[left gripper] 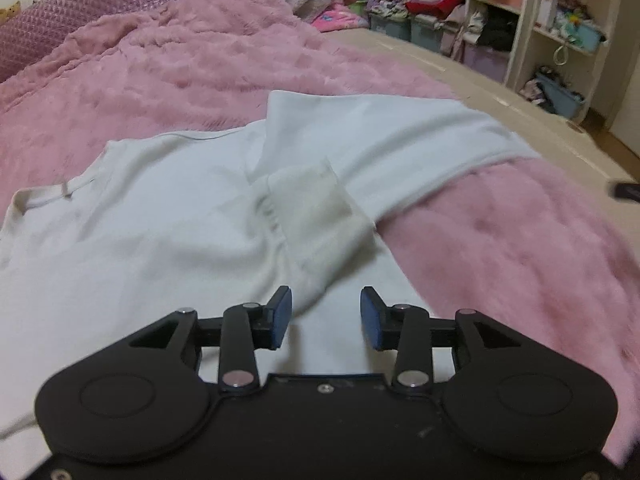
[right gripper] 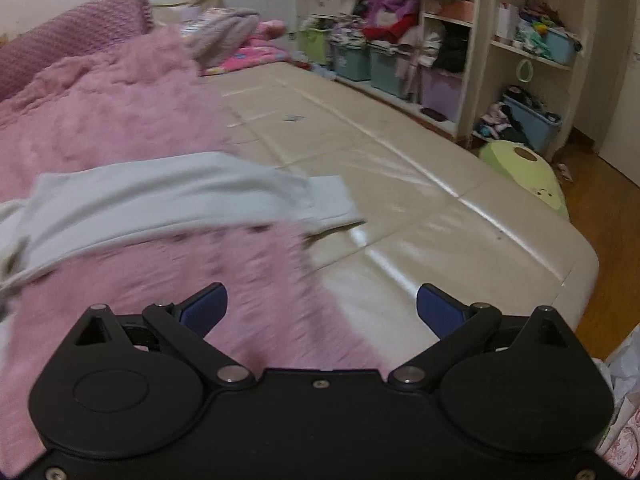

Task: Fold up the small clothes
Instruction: 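Grasp the cuff of the other sleeve with the right gripper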

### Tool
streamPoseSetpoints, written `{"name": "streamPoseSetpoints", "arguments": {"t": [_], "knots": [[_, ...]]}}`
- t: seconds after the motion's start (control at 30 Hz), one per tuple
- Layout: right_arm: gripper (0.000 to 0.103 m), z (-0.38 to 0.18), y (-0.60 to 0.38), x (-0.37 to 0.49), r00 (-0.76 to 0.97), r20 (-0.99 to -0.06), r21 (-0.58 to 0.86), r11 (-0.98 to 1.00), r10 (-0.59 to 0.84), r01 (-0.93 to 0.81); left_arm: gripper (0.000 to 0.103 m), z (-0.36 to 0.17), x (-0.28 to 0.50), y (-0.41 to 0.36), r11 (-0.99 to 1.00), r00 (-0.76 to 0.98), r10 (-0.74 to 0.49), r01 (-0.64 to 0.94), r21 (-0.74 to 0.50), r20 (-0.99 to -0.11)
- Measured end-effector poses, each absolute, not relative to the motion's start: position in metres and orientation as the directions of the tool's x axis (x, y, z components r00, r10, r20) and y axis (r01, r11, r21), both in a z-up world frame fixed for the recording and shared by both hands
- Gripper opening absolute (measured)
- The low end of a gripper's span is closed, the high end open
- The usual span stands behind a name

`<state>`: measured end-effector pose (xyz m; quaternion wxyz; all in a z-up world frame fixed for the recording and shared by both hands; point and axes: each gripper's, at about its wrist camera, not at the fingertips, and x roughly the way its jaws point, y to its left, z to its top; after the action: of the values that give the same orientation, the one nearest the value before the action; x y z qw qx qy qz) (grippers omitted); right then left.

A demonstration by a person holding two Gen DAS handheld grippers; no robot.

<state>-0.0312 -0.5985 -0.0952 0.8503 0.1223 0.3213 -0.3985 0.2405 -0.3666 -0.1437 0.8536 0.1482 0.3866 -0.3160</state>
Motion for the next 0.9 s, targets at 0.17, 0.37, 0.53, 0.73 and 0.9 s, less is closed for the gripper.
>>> {"name": "streamPoseSetpoints", "arguments": {"t": [0.17,0.37,0.53,0.73,0.9], "knots": [[0.075,-0.121,-0.682,-0.03,0.474,-0.681,0.112,0.56,-0.558,0.821,0.043,-0.129,0.207,-0.298,0.803,0.606,-0.326,0.583,0.126,-0.726],[0.075,-0.153,-0.736,0.006,0.568,-0.695,0.349,0.483,-0.441,0.803,0.044,-0.125,0.163,-0.202,0.92,0.641,-0.164,0.374,0.119,-0.75],[0.077,-0.167,-0.757,0.041,0.503,-0.737,0.368,0.357,-0.45,0.858,0.045,-0.129,0.135,-0.146,0.947,0.634,0.029,0.23,0.223,-0.773],[0.041,-0.169,-0.763,0.056,0.483,-0.707,0.368,0.315,-0.516,0.875,0.046,-0.131,0.149,-0.101,0.968,0.621,0.167,0.044,0.247,-0.766],[0.008,-0.151,-0.755,0.052,0.538,-0.659,0.382,0.382,-0.525,0.841,0.048,-0.128,0.174,-0.08,0.956,0.635,0.246,-0.035,0.291,-0.733]]}}
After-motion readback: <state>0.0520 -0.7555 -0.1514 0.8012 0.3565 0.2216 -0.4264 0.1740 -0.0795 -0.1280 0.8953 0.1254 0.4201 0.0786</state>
